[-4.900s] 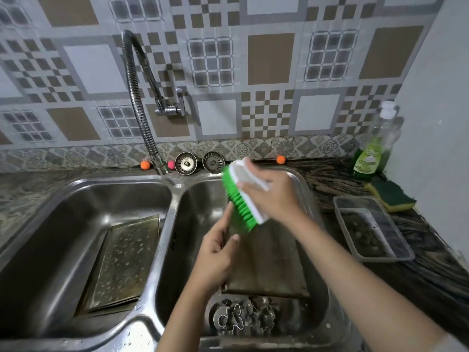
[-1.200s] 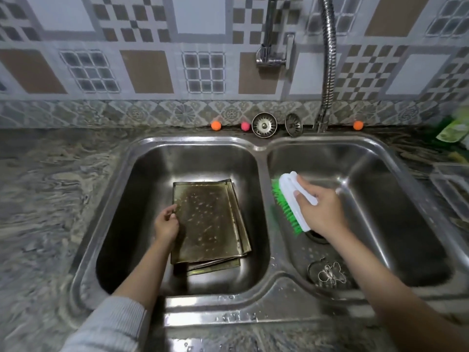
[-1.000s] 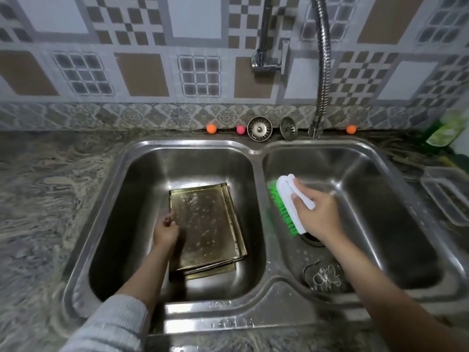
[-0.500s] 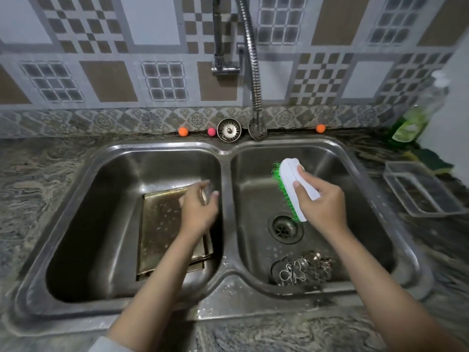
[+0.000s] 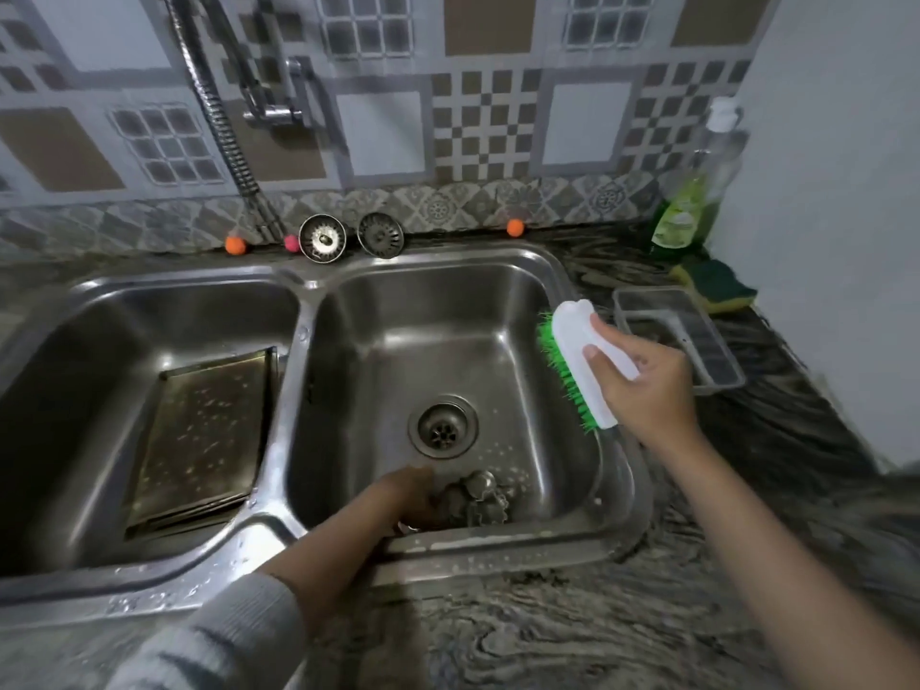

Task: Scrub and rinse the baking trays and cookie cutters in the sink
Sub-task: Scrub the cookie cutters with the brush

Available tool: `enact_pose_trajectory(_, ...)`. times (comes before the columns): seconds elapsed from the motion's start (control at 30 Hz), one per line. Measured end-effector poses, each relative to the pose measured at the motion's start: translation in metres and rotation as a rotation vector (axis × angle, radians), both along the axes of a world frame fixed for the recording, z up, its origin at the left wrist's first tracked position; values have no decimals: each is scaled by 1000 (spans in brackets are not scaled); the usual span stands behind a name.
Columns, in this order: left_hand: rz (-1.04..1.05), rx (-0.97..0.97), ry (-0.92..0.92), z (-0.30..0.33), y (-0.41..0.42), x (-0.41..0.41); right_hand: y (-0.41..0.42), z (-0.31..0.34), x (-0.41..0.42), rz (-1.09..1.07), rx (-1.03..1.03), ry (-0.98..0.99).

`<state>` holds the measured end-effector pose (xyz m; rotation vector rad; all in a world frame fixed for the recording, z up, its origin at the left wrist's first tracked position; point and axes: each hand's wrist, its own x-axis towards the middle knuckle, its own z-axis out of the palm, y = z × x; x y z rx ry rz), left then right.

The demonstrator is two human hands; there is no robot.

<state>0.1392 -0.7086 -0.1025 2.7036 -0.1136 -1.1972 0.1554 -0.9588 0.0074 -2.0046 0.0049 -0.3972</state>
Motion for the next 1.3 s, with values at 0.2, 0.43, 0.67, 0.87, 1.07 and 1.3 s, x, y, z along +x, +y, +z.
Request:
enact_pose_trajectory(0.2, 29, 104, -48, -9, 1, 1, -72, 9, 23, -117, 2, -20)
enact_pose_trajectory(0.43, 333, -174, -307, 1, 8, 11, -110, 7, 54, -145, -62, 115)
enact_pose_trajectory(0.67, 660, -656, -522, 25, -20, 18, -110, 3, 87, -90, -153, 235)
enact_pose_trajectory(0.87, 819, -951, -538, 49, -45, 15, -110, -8, 105, -110, -200, 300)
enact_pose_trajectory(1.07, 883, -1120, -425, 56, -56, 14, -107, -23, 97, -91, -299, 287)
enact_pose_trajectory(1.3, 916, -1363, -318, 67, -50, 15, -67, 22, 71, -38, 151, 63)
